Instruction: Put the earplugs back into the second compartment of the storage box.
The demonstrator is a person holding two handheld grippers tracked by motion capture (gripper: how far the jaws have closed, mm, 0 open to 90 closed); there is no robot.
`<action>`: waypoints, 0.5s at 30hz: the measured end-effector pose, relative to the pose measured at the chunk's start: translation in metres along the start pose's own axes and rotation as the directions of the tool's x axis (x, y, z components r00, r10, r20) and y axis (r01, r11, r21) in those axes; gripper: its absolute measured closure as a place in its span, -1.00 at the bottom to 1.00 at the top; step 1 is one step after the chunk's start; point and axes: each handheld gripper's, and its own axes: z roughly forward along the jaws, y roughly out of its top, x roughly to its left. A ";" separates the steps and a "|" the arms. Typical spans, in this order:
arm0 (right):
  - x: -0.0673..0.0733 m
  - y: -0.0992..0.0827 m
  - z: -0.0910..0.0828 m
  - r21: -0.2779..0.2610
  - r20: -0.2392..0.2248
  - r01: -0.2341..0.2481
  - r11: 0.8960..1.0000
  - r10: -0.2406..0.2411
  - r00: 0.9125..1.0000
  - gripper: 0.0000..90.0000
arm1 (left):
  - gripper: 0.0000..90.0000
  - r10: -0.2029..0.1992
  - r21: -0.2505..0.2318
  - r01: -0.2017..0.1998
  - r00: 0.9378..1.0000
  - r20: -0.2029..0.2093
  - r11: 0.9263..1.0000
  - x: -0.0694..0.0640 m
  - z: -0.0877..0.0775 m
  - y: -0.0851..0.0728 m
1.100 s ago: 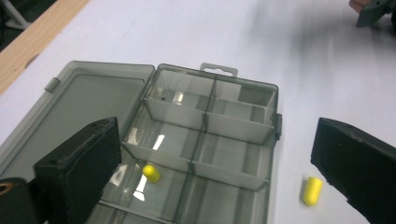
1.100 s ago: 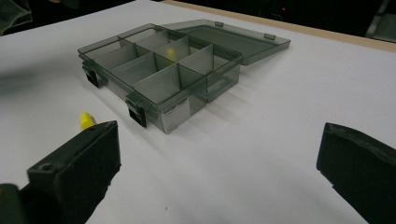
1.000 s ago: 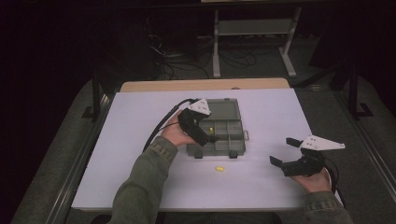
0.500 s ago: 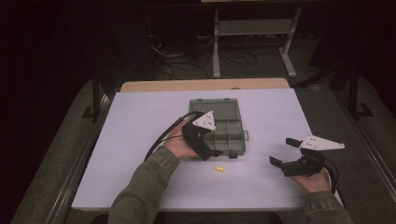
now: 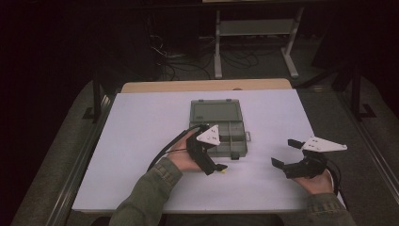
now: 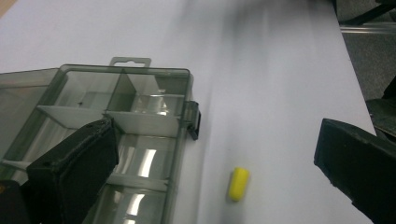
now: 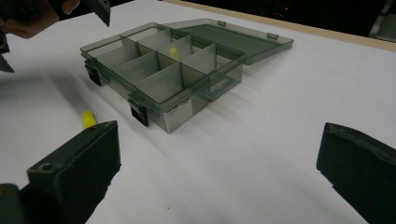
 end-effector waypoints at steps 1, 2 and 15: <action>0.000 0.000 0.000 0.000 0.000 -0.001 1.000 0.001 1.000 -1.00 | -1.00 0.002 0.000 -0.002 1.000 0.004 1.000 -0.002 0.001 0.000; 0.000 0.000 0.000 0.001 0.000 0.000 1.000 0.000 1.000 -1.00 | -1.00 0.008 0.004 -0.008 1.000 0.008 1.000 -0.003 0.001 0.000; -0.001 0.000 -0.001 -0.006 0.000 0.000 1.000 0.000 1.000 -1.00 | -0.86 0.058 0.101 -0.064 0.996 0.063 0.993 -0.023 0.016 -0.005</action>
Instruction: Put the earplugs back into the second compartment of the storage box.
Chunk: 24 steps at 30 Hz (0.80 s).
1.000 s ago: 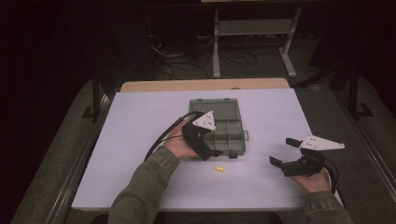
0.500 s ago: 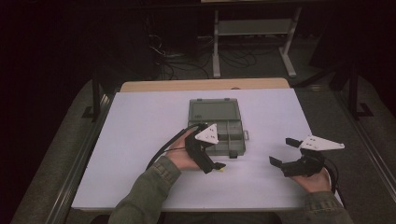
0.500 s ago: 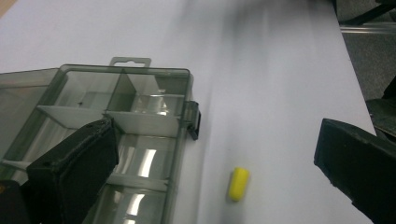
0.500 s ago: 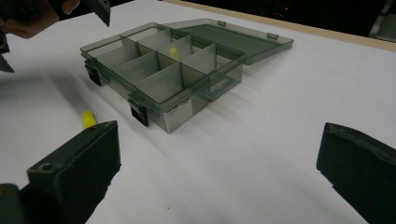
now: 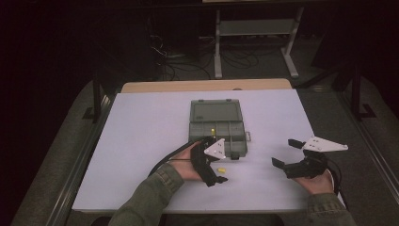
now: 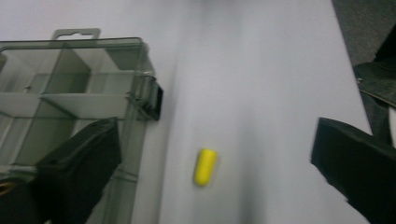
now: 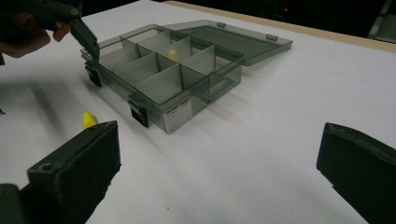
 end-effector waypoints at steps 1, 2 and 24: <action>0.000 0.000 0.000 -0.001 0.000 0.000 1.000 0.000 1.000 -1.00 | -0.79 0.005 -0.002 -0.005 1.000 0.007 1.000 -0.001 0.000 0.000; 0.000 0.000 0.000 -0.001 -0.001 0.001 1.000 -0.001 1.000 -1.00 | -0.74 0.009 -0.003 -0.009 1.000 0.013 1.000 -0.002 0.000 0.000; 0.000 0.000 -0.001 -0.004 -0.014 -0.004 1.000 0.004 1.000 -1.00 | 0.03 -0.032 0.123 0.032 0.999 -0.004 0.992 0.009 0.024 -0.015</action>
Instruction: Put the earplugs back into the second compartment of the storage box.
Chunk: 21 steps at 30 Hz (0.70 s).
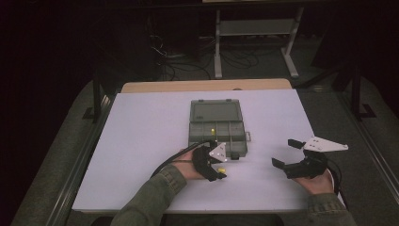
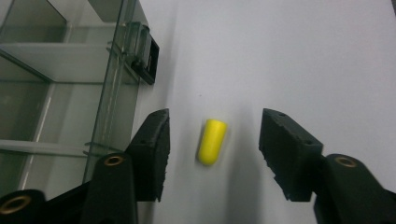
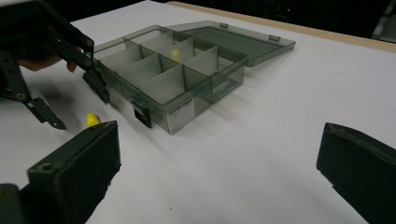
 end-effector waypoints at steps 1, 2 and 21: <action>0.000 0.000 0.000 -0.005 -0.001 -0.003 1.000 0.003 1.000 -1.00 | 0.08 -0.003 0.007 0.003 1.000 0.001 1.000 0.000 0.001 0.000; 0.000 0.000 -0.001 -0.008 -0.001 -0.007 1.000 0.007 1.000 -1.00 | 0.13 -0.003 0.009 0.003 1.000 0.006 1.000 0.001 0.002 -0.001; -0.001 0.000 -0.002 -0.012 0.003 -0.007 1.000 0.007 1.000 -1.00 | 0.85 0.031 -0.024 -0.032 0.999 -0.007 0.999 0.000 -0.014 0.007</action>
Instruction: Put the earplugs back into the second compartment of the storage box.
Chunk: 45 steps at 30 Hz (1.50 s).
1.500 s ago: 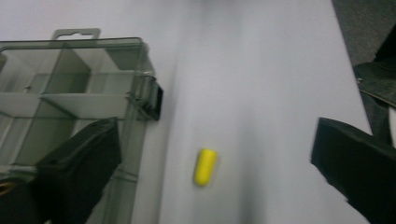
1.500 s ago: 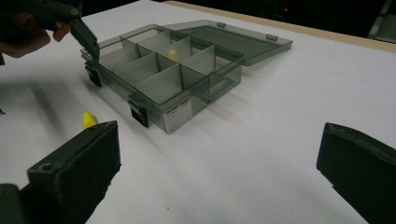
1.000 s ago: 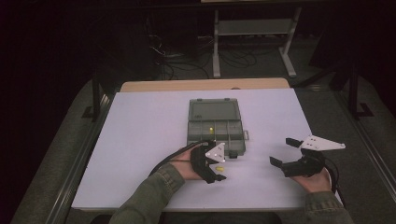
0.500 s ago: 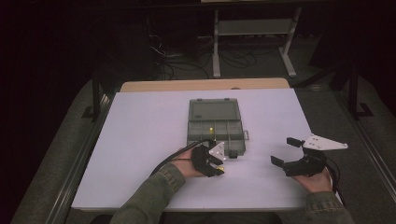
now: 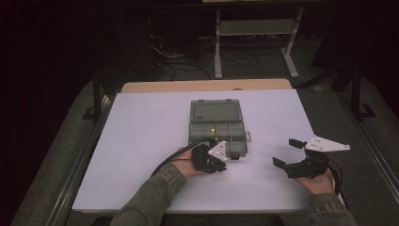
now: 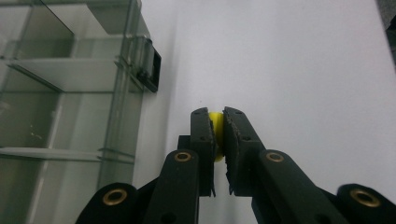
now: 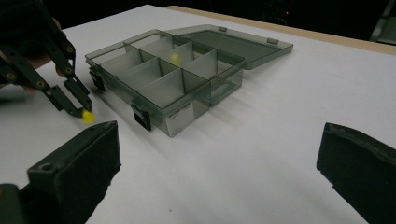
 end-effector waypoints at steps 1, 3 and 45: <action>0.000 0.000 0.000 0.000 0.000 0.001 1.000 -0.001 1.000 -1.00 | 0.85 -0.003 -0.010 0.003 1.000 0.002 1.000 0.000 -0.002 0.001; 0.000 0.000 0.000 -0.001 -0.001 0.002 1.000 -0.002 1.000 -1.00 | 0.87 -0.009 -0.016 0.009 1.000 0.004 1.000 0.003 -0.007 0.002; 0.001 -0.001 0.002 0.012 0.001 0.003 1.000 -0.003 1.000 -1.00 | 0.96 -0.208 -0.166 0.185 0.969 -0.132 0.969 0.104 -0.073 0.005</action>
